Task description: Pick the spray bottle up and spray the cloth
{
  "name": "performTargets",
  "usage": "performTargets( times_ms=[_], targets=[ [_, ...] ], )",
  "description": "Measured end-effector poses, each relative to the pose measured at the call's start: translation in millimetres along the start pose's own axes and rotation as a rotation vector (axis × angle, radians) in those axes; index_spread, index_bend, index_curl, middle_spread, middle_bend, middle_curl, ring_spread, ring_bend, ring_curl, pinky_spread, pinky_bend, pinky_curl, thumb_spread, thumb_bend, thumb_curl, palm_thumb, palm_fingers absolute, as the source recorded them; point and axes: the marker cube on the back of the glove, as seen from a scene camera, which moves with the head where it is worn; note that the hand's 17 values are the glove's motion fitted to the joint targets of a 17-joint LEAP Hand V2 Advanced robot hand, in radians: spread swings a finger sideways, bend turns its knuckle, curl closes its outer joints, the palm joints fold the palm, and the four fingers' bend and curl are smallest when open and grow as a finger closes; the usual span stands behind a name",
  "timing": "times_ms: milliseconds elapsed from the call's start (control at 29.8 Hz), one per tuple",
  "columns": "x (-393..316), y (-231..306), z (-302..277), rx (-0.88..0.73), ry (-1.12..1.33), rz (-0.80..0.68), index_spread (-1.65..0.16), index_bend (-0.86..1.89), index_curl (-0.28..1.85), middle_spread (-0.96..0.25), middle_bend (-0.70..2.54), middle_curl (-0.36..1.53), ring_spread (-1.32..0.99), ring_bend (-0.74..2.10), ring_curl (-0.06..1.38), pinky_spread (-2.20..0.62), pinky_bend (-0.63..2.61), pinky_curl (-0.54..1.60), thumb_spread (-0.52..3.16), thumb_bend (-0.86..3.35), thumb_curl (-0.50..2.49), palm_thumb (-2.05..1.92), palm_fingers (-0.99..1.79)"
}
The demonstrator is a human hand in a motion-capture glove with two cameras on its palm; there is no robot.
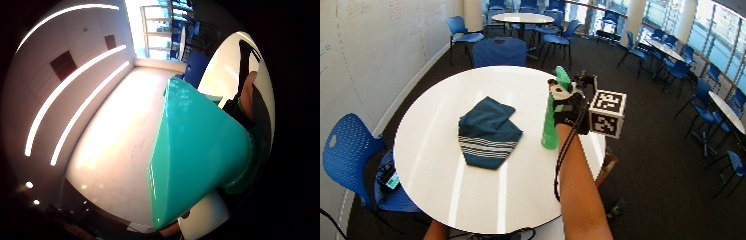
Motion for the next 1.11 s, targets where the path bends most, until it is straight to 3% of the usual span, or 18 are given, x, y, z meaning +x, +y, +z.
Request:
performTargets(
  times_ms=[302,1106],
  targets=[
    [-26.8,-1.0,-3.5,0.131,-0.030,-0.118,-0.29,0.27,0.47,-0.18,0.42,0.47,-0.18,0.52,0.42,-0.14,0.35,0.33,0.50,-0.03,0.61,0.96,1.37],
    [-33.4,13.1,-4.0,0.147,-0.018,-0.148,-0.29,0.31,0.53,-0.21,0.48,0.49,-0.19,0.57,0.45,-0.21,0.41,0.37,0.39,-0.03,0.70,0.93,1.36]
  ],
)
